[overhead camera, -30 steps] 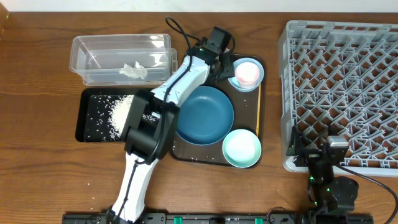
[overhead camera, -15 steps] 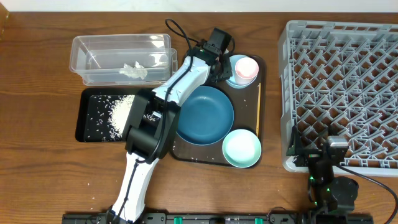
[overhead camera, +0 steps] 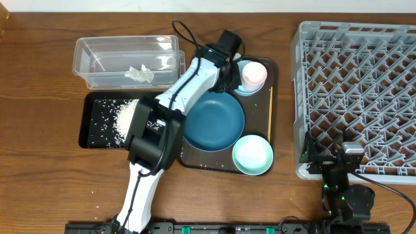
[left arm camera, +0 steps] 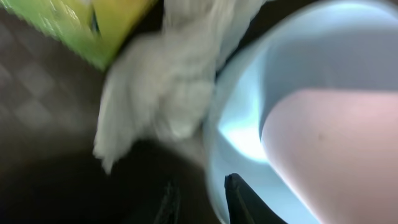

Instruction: Sort waste into correct bins and load items into the dishwasher rack

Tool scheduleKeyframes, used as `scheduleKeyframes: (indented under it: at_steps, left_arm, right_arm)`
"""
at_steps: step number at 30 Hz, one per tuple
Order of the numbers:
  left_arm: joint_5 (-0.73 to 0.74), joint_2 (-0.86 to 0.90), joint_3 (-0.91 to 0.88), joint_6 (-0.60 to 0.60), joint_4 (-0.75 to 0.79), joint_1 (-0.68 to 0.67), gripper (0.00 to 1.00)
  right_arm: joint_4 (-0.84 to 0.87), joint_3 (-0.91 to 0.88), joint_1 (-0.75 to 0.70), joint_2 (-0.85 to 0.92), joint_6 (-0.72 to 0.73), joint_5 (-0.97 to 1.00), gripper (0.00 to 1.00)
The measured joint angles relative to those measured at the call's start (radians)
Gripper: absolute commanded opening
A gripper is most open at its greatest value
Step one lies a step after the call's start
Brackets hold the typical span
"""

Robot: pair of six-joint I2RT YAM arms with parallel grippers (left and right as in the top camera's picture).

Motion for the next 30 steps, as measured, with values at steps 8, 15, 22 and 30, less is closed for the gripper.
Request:
scheduleKeyframes:
  at_steps: [8,15,22,30]
  left_arm:
    - [0.001,0.0,0.0,0.049,-0.015,-0.095,0.27]
    - [0.01,0.0,0.0,0.081,-0.018,-0.12,0.44]
    - [-0.014,-0.028,0.0,0.111,-0.031,-0.097,0.57]
    - [-0.052,-0.138,0.0,0.123,-0.013,-0.022,0.6]
  right_arm:
    - [0.0,0.0,0.0,0.0,0.0,0.0,0.99]
    - [0.0,0.0,0.0,0.0,0.0,0.0,0.99]
    - [0.0,0.0,0.0,0.0,0.0,0.0,0.99]
    - [0.0,0.0,0.0,0.0,0.0,0.0,0.99]
